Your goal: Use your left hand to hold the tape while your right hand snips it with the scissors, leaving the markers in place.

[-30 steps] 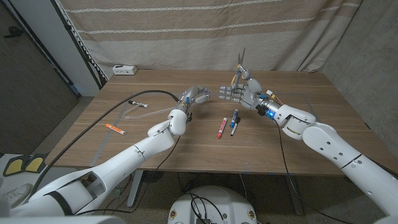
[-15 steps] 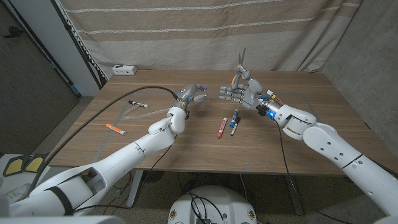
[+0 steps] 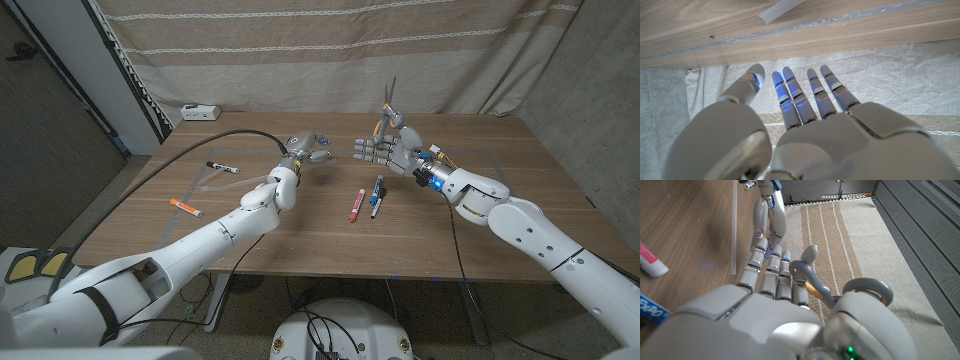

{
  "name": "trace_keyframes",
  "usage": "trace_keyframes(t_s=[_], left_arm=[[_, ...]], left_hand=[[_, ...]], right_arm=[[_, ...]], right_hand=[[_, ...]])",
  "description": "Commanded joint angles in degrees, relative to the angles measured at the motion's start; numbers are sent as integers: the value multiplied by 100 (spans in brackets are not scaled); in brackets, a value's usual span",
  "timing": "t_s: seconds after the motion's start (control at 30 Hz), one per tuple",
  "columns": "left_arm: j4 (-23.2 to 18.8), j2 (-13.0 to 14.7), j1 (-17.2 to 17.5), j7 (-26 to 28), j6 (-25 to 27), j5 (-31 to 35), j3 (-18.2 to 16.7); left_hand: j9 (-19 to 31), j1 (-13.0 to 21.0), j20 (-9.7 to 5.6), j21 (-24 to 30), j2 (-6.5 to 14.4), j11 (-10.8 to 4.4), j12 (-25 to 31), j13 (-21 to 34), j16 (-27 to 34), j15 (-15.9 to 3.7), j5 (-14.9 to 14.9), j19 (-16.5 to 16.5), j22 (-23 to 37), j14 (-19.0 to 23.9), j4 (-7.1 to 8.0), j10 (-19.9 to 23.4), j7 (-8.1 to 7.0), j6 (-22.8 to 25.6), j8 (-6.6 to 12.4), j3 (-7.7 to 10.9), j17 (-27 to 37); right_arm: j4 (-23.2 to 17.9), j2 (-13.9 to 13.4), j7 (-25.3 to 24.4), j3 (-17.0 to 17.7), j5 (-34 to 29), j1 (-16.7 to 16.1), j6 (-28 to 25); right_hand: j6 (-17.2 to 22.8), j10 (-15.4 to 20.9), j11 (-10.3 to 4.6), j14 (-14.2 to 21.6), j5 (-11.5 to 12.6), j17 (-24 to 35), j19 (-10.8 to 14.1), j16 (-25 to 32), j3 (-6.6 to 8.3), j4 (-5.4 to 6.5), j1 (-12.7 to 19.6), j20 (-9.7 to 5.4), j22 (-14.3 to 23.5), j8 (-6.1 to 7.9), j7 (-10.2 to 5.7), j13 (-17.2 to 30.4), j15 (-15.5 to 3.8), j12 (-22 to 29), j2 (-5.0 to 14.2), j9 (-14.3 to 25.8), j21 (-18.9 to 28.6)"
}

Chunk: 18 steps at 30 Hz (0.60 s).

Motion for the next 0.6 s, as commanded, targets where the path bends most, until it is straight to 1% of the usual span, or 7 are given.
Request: trace_keyframes(t_s=[0.03, 0.1, 0.2, 0.23, 0.37, 0.53, 0.6], left_arm=[[98, -23, -242, -333, 236, 363, 241], [117, -29, -282, -397, 275, 420, 284], [139, -31, -354, -569, 321, 470, 346], [151, -25, -389, -634, 338, 512, 384], [195, 16, -493, -823, 258, 597, 483], [206, -5, -575, -967, 418, 873, 628], [240, -20, -612, -995, 470, 986, 683]], left_hand=[[11, 67, 4, -32, -30, -36, -9, 15, -15, -766, 29, -34, -5, -56, -22, 23, 11, 33, 6, 44, 20], [10, 90, 7, -35, -47, -43, -15, 12, -17, -752, 32, -44, -8, -91, -31, 23, 18, 121, 39, 44, 19], [7, 128, 3, -43, -66, -46, -23, 16, -9, -753, 38, -69, -12, -127, -36, 18, 109, 299, 102, 41, 19], [3, 323, 10, -54, 65, -49, -42, 24, -14, -748, 63, -109, -15, -206, -59, -24, 102, 313, 94, 159, 21], [-3, 546, 21, -81, 155, -30, -80, 29, -22, -750, 47, -189, -21, -310, -79, -113, 50, 285, 65, 296, 21], [-7, 727, 20, -100, 33, -39, -119, 38, -13, -743, 10, -248, -36, -449, -84, -249, -119, -64, -82, 363, 20], [-6, 736, 1, -105, -18, -34, -132, 41, -15, -736, 6, -261, -39, -476, -85, -293, -131, -101, -93, 350, 19]], right_arm=[[33, 0, 32, 8, 12, 25, -4], [40, 0, 34, 9, 14, 31, -8], [55, 4, 45, 5, 20, 45, -18], [61, 6, 50, 5, 26, 49, -21], [71, 9, 45, 0, 22, 61, -29], [83, 12, 65, 4, 30, 64, -29], [84, 9, 63, 2, 20, 67, -30]], right_hand=[[13, -7, 25, 58, -13, 6, 61, -30, -17, -41, 16, 14, 34, 30, 2, 27, 5, -4, 41, 12, -37], [19, -7, 25, 57, -14, 7, 65, -31, -19, -42, 16, 14, 35, 28, 5, 27, 4, -4, 44, 5, -48], [21, -12, 26, 56, -15, 7, 73, -33, -21, -44, 15, 14, 35, 28, -1, 27, -7, -6, 46, -1, -63], [18, -7, 32, 56, -15, 7, 75, -33, -22, -45, 16, 14, 35, 31, 2, 27, -4, -5, 46, 5, -67], [1, -11, 30, 58, -15, 7, 85, -34, -26, -48, 16, 13, 36, 43, -7, 27, 6, -7, 48, 26, -87], [3, -14, 29, 56, -14, 7, 94, -37, -29, -53, 19, 14, 37, 45, 4, 27, 2, -8, 52, 24, -115], [20, -17, 32, 56, -14, 7, 98, -38, -30, -55, 20, 14, 37, 41, -5, 26, 1, -10, 53, 4, -127]])
